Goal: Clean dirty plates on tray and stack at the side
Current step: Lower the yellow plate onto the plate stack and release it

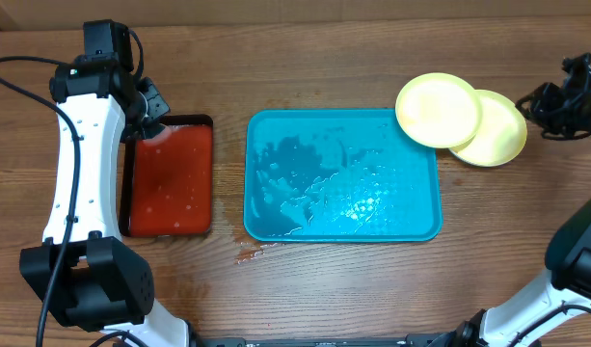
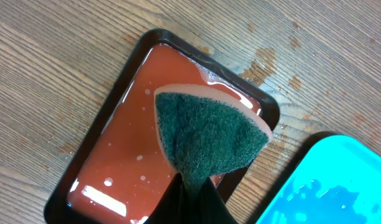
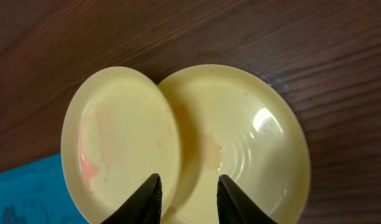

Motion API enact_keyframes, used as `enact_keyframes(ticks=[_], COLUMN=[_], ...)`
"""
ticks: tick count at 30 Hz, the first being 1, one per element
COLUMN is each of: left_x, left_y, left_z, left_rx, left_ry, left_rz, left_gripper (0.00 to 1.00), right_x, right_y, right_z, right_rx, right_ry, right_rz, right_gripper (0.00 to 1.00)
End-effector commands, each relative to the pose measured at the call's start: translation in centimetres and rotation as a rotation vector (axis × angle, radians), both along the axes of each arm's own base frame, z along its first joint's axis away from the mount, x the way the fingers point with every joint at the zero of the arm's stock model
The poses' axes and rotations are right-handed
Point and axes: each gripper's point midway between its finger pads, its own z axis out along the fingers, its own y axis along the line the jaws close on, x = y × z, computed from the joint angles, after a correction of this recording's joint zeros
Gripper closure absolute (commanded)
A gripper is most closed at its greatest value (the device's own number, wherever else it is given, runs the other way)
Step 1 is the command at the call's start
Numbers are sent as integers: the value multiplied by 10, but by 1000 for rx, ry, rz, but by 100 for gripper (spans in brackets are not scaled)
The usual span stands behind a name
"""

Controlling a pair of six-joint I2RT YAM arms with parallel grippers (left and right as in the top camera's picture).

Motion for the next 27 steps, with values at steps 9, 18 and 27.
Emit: enact_keyframes(ticks=[9, 18, 27], left_x=[2, 2, 3], left_y=[-2, -2, -2], left_z=[-2, -2, -2], left_rx=[-7, -7, -7], left_ry=[1, 2, -4], left_rz=[-9, -9, -10], left_gripper=[96, 96, 96], right_x=[14, 3, -3], right_y=[53, 33, 13], right_z=[-67, -86, -88], right_rx=[-64, -231, -325], right_ry=[136, 244, 283], right_rz=[110, 61, 14], right_gripper=[66, 65, 63])
